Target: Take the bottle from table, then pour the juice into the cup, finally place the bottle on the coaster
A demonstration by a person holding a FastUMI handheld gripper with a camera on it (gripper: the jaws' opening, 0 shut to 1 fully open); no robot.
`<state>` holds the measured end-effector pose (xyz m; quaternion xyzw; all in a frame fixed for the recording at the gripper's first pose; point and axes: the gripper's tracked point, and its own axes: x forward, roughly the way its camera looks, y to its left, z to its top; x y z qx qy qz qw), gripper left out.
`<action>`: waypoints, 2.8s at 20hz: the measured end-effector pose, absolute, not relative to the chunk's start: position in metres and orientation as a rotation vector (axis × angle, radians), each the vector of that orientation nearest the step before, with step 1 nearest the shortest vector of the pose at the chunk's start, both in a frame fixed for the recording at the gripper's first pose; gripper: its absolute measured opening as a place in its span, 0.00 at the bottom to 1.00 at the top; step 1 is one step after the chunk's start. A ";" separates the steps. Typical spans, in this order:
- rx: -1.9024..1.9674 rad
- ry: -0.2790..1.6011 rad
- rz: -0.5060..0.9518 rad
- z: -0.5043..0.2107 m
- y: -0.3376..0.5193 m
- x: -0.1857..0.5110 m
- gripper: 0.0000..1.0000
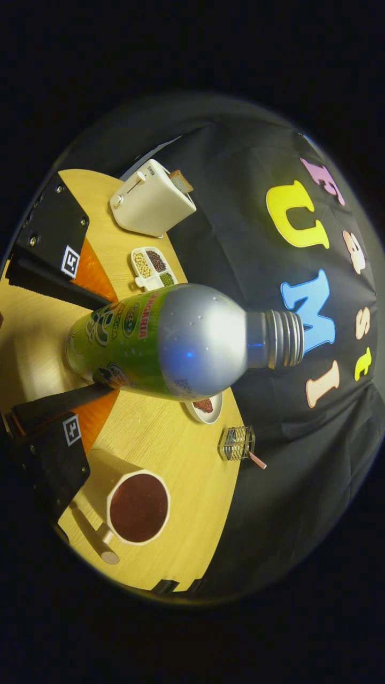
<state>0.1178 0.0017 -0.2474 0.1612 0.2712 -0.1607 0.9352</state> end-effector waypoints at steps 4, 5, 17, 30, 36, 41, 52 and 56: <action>0.273 0.552 -0.328 -0.251 -0.003 0.127 0.78; 0.265 0.552 -0.327 -0.254 -0.004 0.130 0.78; 0.143 0.572 -0.277 -0.276 -0.002 0.156 0.78; 0.091 0.591 -0.250 -0.291 -0.002 0.157 0.81; 0.073 0.584 -0.208 -0.285 0.003 0.150 0.84; 0.081 0.529 -0.162 -0.253 0.005 0.133 0.84; 0.061 0.404 -0.091 -0.166 0.000 0.080 0.84; 0.067 0.356 -0.068 -0.137 0.000 0.064 0.84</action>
